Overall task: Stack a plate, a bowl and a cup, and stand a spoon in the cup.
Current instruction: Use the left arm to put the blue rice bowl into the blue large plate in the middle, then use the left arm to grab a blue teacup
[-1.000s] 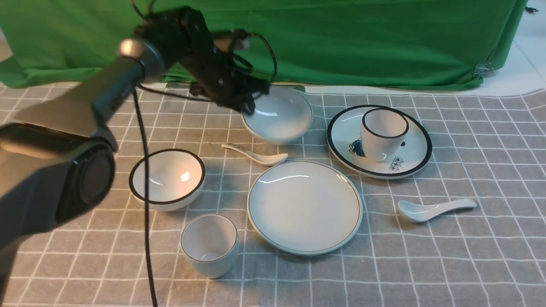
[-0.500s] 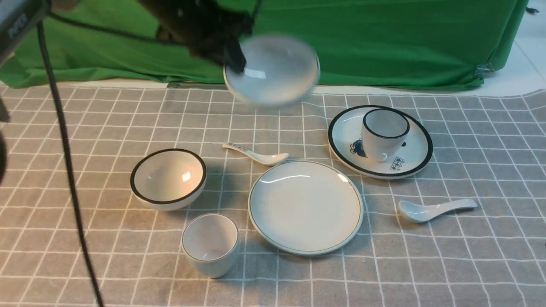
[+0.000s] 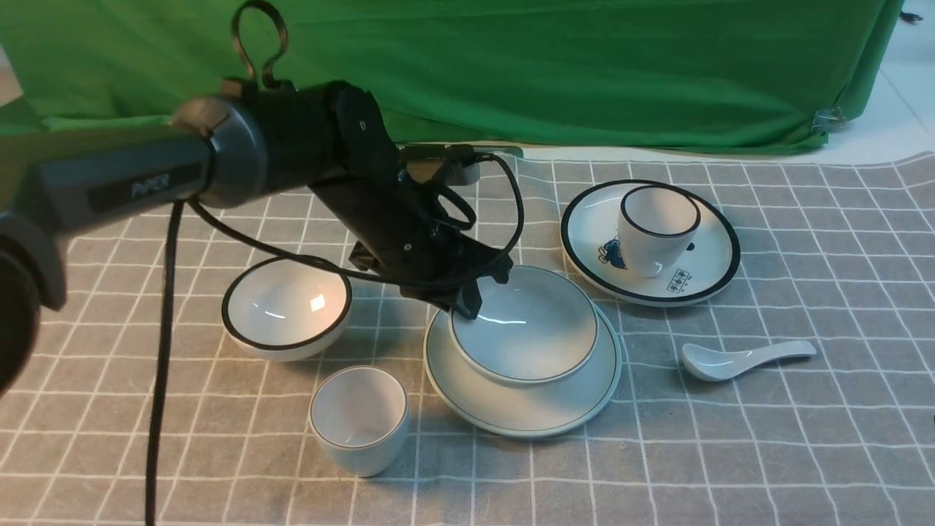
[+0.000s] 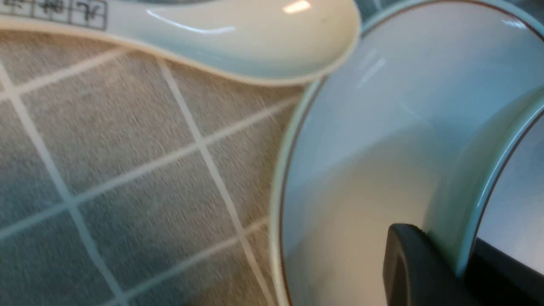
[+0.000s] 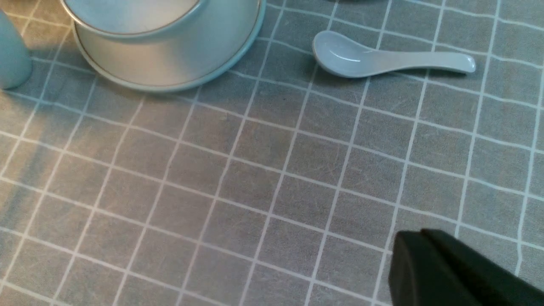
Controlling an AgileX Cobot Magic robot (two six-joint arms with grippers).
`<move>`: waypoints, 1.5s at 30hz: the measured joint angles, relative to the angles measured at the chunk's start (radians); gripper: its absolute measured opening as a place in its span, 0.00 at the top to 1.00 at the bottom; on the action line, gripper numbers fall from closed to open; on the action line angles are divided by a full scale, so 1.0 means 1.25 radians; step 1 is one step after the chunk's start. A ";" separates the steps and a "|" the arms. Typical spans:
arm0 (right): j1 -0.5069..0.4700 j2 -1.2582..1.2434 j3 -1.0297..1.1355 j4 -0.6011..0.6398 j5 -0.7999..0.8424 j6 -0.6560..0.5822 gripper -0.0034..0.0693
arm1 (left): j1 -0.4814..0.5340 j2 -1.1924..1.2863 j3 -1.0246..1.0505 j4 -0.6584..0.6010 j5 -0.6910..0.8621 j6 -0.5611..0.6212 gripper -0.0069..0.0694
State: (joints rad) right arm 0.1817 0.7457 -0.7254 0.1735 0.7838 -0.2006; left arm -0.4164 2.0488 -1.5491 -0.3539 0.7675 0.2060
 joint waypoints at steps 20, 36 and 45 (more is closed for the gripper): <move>0.000 0.000 0.000 0.000 0.001 -0.014 0.93 | -0.001 -0.030 -0.075 0.148 0.191 -0.103 0.54; 0.000 0.000 0.000 0.002 -0.003 -0.023 0.93 | 0.062 -0.449 0.411 0.209 0.083 -0.236 0.81; 0.000 0.000 0.000 0.002 0.001 -0.021 0.93 | 0.062 -0.366 0.414 0.175 0.030 -0.233 0.29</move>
State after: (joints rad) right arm 0.1817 0.7457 -0.7254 0.1758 0.7847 -0.2270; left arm -0.3393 1.5917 -1.0319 -0.1349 0.8048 -0.0857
